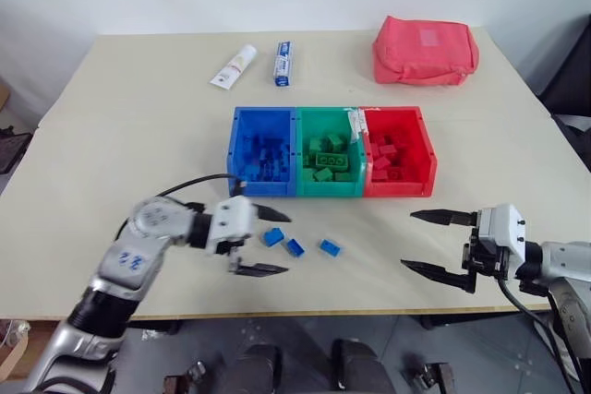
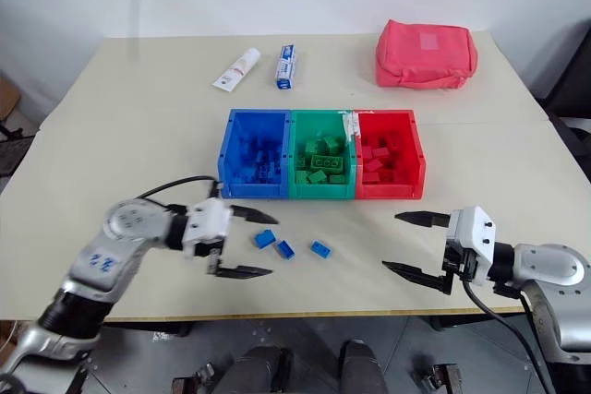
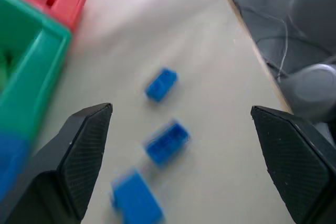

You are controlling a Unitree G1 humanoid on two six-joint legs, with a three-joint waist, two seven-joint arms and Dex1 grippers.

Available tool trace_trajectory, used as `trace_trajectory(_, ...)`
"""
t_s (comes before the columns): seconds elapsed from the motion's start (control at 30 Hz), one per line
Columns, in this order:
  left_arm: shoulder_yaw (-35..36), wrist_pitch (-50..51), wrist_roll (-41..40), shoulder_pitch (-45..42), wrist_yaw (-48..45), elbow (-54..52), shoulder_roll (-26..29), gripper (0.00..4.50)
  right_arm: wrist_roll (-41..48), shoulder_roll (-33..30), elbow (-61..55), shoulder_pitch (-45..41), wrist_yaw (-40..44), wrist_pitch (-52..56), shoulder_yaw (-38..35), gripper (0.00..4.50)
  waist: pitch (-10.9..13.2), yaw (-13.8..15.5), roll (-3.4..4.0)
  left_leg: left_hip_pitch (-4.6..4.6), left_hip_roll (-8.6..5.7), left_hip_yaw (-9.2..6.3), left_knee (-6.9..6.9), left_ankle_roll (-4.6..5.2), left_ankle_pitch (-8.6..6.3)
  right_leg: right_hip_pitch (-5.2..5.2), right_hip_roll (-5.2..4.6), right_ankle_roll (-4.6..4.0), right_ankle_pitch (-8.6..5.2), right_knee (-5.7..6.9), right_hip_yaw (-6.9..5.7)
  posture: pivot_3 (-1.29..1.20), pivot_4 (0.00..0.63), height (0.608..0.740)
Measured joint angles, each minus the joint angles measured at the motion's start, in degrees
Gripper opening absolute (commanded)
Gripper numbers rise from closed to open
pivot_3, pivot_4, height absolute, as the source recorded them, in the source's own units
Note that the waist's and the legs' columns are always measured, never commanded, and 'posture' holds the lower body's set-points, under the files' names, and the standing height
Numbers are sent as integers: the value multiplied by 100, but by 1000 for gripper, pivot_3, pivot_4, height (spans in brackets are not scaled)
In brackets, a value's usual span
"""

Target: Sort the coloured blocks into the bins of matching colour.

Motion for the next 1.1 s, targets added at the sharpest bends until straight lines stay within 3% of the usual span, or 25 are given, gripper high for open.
trace_trajectory(0.13,-884,217,883,-597,398,308,-617,4500,245,-162,-545,491,-76,334,-266,4487,1,44,-1,0,-5,1,0,4,1,3,13,2,1,-2,-1,0,150,740)
trace_trajectory(0.3,-1325,425,1445,-963,682,784,-998,4500,244,-114,-900,995,-292,327,-384,4487,4,12,-7,0,0,3,1,2,2,1,16,3,1,0,1,0,150,740)
trace_trajectory(0.43,-1389,572,1631,-1103,702,956,-1077,3642,248,-102,-1111,1148,-481,333,-422,4500,4,10,-7,1,-1,3,2,2,2,2,16,3,1,1,1,0,150,740)
trace_trajectory(0.77,-1505,1179,1606,-1134,294,707,-1040,514,285,-102,-1193,1159,-680,335,-448,4500,4,22,-8,1,-3,2,5,3,3,3,14,3,1,0,0,0,150,740)
trace_trajectory(0.9,-1332,1300,1575,-1087,442,651,-995,432,329,-96,-1176,973,-719,367,-441,4500,4,20,-8,0,-2,2,5,3,3,3,13,3,1,2,1,0,150,740)
trace_trajectory(1.1,167,1755,982,-913,1420,80,-1405,432,694,303,-1291,414,-1209,654,-220,4500,5,13,-8,1,2,-2,6,1,3,2,3,3,1,2,-1,0,150,740)
